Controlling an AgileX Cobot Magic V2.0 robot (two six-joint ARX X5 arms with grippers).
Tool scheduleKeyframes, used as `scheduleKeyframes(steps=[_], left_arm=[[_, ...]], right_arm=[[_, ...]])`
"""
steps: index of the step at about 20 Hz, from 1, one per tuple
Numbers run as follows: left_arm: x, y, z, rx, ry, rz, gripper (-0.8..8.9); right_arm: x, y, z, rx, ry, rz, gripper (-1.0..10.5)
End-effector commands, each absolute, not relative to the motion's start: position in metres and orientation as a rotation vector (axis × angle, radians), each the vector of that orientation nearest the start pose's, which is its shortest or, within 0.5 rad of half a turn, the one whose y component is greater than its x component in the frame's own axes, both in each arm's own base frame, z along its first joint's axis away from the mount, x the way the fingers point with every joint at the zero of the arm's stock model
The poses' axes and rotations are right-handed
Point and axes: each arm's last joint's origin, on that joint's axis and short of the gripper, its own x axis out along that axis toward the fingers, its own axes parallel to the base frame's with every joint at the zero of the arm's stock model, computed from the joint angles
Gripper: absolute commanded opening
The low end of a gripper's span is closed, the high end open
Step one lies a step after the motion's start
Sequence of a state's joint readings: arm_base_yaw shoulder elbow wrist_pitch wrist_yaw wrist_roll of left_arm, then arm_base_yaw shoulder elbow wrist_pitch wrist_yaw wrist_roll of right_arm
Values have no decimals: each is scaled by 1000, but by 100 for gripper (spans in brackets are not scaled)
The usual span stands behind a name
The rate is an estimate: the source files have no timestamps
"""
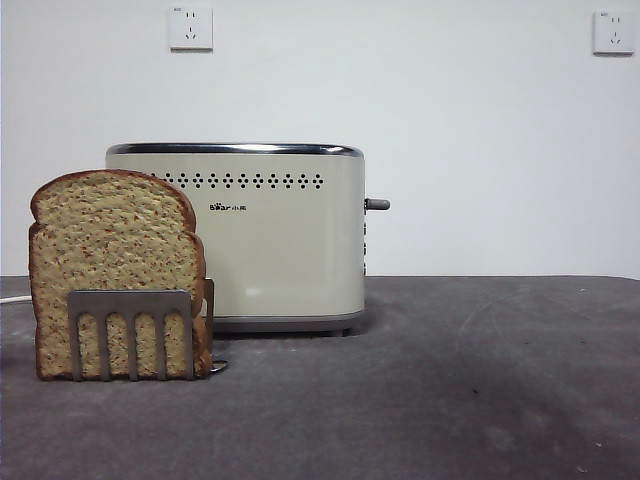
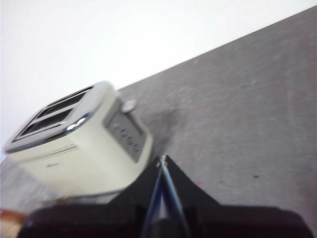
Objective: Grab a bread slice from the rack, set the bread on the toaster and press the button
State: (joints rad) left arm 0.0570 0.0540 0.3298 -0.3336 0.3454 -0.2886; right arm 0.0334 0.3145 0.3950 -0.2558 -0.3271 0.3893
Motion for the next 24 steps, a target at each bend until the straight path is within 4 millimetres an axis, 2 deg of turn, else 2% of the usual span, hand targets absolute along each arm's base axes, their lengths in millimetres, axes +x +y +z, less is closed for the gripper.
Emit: scheduleKeyframes(steps=[1, 13, 18, 24], left_arm=[[69, -7, 254, -259, 110, -331, -7], [80, -13, 323, -34, 307, -597, -8], [82, -16, 339, 50, 376, -685, -8], [84, -20, 344, 96, 409, -743, 2]], right_arm=[[107, 15, 271, 331, 271, 382, -12], [125, 25, 352, 56, 466, 606, -12], [128, 28, 367, -16, 532, 650, -12], [128, 28, 368, -24, 540, 659, -12]])
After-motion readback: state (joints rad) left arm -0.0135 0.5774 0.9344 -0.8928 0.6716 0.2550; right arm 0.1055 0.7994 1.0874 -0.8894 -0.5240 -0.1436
